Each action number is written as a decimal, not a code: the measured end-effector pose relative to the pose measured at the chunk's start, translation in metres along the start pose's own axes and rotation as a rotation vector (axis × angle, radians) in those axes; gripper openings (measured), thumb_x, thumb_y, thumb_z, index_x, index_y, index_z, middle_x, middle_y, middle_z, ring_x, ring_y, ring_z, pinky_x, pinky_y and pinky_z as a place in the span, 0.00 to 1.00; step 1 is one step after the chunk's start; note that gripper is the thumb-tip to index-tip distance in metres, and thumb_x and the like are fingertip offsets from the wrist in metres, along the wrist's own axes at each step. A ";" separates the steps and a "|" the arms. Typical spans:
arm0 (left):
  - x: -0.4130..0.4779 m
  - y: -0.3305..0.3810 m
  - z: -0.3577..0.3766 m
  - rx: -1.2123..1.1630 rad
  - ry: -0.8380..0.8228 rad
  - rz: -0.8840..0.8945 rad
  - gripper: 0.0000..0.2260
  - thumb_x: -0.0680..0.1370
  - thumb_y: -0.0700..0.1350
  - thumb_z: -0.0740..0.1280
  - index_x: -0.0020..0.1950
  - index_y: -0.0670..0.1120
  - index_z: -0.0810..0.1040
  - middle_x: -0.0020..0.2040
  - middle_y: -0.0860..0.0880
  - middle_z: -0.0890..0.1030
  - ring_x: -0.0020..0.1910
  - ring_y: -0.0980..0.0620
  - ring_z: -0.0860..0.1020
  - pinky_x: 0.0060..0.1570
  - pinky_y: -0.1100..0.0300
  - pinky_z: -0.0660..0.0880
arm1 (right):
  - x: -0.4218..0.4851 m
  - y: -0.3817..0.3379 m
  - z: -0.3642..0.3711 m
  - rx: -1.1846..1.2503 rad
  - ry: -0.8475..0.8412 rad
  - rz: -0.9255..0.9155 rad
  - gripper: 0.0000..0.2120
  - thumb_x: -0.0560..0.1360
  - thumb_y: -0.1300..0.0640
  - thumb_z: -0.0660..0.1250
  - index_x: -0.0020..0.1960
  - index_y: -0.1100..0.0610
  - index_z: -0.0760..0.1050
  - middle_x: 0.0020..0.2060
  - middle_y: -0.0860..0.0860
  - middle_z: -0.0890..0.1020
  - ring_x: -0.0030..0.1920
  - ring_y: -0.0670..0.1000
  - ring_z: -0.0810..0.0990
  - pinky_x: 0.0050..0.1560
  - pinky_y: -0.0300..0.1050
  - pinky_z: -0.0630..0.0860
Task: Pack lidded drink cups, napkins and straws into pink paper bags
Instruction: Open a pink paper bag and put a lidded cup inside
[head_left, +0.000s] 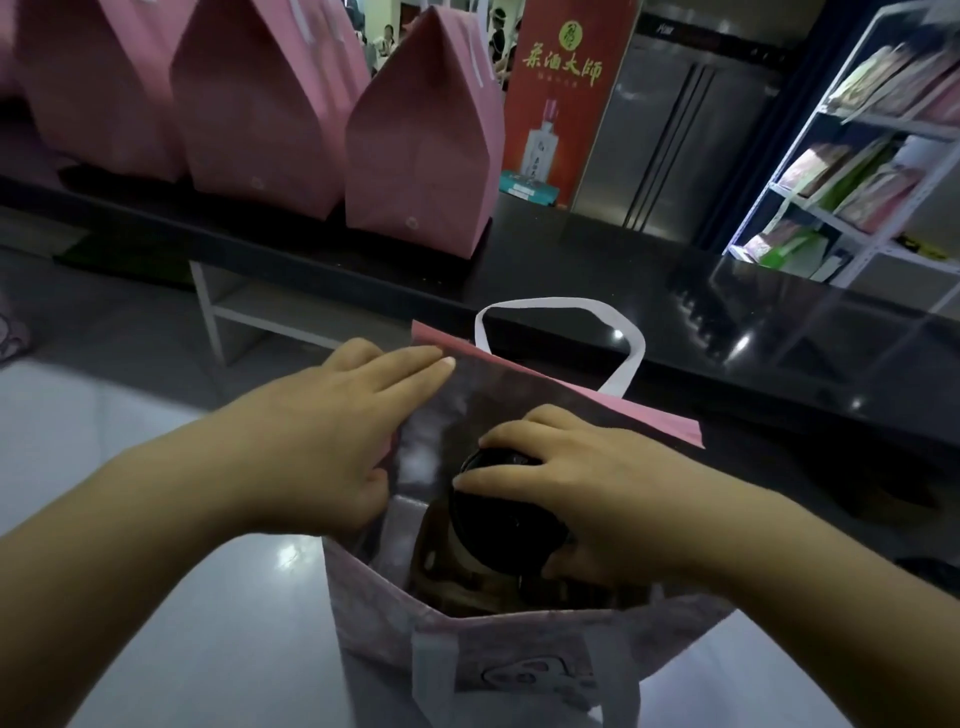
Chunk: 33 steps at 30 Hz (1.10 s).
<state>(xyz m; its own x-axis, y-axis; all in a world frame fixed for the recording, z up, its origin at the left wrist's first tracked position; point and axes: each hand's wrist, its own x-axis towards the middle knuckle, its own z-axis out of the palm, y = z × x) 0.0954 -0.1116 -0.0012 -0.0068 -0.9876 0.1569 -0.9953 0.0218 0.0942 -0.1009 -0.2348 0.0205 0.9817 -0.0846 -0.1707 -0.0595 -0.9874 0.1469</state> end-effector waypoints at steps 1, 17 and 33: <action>0.000 0.000 0.000 -0.004 -0.004 0.000 0.39 0.71 0.53 0.60 0.72 0.58 0.35 0.73 0.64 0.42 0.67 0.61 0.46 0.57 0.67 0.60 | 0.008 0.002 0.003 -0.005 -0.027 0.008 0.39 0.66 0.50 0.74 0.71 0.41 0.57 0.67 0.47 0.64 0.64 0.52 0.62 0.51 0.50 0.77; 0.000 -0.004 0.002 -0.029 0.025 0.014 0.40 0.71 0.51 0.61 0.74 0.55 0.36 0.74 0.63 0.43 0.66 0.59 0.50 0.63 0.62 0.64 | 0.059 0.008 0.045 -0.025 -0.256 -0.070 0.40 0.66 0.51 0.75 0.72 0.46 0.59 0.66 0.54 0.67 0.60 0.58 0.67 0.52 0.57 0.76; -0.005 -0.007 -0.007 -0.091 0.230 0.049 0.20 0.71 0.50 0.69 0.61 0.47 0.75 0.56 0.49 0.77 0.46 0.50 0.78 0.44 0.61 0.76 | 0.051 0.000 0.019 -0.080 -0.167 -0.120 0.26 0.71 0.54 0.70 0.68 0.49 0.67 0.62 0.51 0.73 0.58 0.55 0.73 0.50 0.54 0.76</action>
<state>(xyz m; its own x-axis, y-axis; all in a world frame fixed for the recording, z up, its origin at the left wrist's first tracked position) 0.1035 -0.1061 0.0042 -0.0219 -0.9241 0.3816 -0.9814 0.0926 0.1679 -0.0541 -0.2420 -0.0070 0.9368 0.0051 -0.3499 0.0768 -0.9785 0.1913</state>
